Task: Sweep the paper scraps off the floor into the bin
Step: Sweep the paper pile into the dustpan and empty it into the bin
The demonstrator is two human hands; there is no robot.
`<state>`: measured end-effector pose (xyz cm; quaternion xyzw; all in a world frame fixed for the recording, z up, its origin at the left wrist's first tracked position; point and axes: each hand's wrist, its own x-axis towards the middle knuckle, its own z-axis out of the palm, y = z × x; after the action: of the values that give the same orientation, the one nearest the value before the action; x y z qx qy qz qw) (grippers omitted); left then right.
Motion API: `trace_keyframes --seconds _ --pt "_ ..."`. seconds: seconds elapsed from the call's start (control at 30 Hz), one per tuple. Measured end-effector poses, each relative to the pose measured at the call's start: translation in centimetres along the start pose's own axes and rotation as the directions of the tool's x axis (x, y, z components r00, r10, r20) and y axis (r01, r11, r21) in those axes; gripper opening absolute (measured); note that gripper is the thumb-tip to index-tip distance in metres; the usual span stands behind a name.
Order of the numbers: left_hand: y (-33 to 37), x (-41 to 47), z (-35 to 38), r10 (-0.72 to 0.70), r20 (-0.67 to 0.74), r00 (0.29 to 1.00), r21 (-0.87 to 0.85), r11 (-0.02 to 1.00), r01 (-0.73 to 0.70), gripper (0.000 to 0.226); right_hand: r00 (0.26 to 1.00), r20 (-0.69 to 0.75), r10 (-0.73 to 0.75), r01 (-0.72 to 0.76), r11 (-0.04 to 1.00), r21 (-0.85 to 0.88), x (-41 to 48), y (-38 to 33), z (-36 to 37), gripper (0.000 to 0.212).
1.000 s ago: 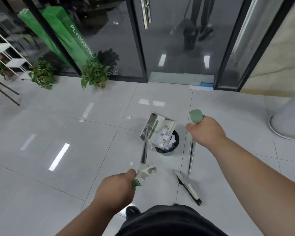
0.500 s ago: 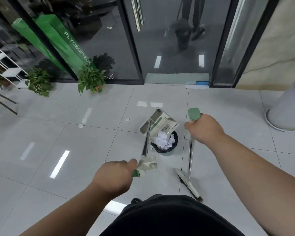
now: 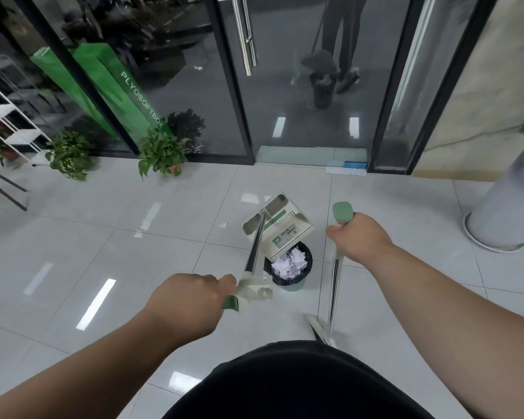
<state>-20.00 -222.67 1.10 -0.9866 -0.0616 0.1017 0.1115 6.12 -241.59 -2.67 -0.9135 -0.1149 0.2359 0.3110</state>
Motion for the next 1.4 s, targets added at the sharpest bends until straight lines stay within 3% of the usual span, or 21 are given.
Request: trace_keyframes --seconds 0.13,0.23,0.33,0.5,0.67,0.87,1.0,1.1,1.4 --pt "-0.7 0.0 -0.2 -0.024 -0.033 0.999 -0.049 0.999 0.022 0.046 1.0 0.004 -0.004 0.004 1.0 -0.004 -0.5 0.3 0.0 0.017" --pt "-1.1 -0.2 -0.9 -0.195 -0.034 0.98 -0.116 0.975 0.19 0.035 1.0 0.024 -0.015 0.016 1.0 -0.014 -1.0 0.4 0.1 0.018" --pt "-2.2 -0.8 -0.6 -0.404 -0.006 0.915 -0.165 0.903 0.397 0.012 0.996 0.073 -0.048 0.048 0.999 0.003 -1.5 0.2 0.6 0.023" --pt "-4.1 -2.4 0.0 -0.627 0.081 0.775 -0.371 0.703 0.607 0.013 0.973 0.137 -0.187 0.192 0.981 -0.027 -3.0 -3.8 1.5 0.029" --pt "-7.2 -4.8 2.3 -0.741 0.178 0.648 -0.45 0.524 0.723 0.011 0.939 0.214 -0.269 0.289 0.955 -0.069 -3.8 -8.0 3.3 0.03" --pt "-10.5 -4.5 5.9 -0.77 0.254 0.585 -0.497 0.414 0.762 0.007 0.945 0.191 -0.266 0.285 0.955 -0.08 -2.9 -12.7 6.4 0.024" --pt "-13.6 -3.9 8.4 -0.774 0.296 0.559 -0.522 0.359 0.774 0.008 0.96 0.076 -0.268 0.27 0.962 -0.027 -1.3 -15.9 7.2 0.018" --pt "-15.8 -3.3 9.9 -0.755 0.337 0.562 -0.532 0.339 0.776 0.008 0.967 0.022 -0.254 0.254 0.967 0.0 -0.3 -18.1 8.3 0.018" --pt "-21.2 -0.3 13.1 -0.689 0.391 0.61 -0.567 0.342 0.749 0.006 0.962 -0.036 -0.272 0.264 0.954 -0.145 2.5 -22.9 10.7 0.016"
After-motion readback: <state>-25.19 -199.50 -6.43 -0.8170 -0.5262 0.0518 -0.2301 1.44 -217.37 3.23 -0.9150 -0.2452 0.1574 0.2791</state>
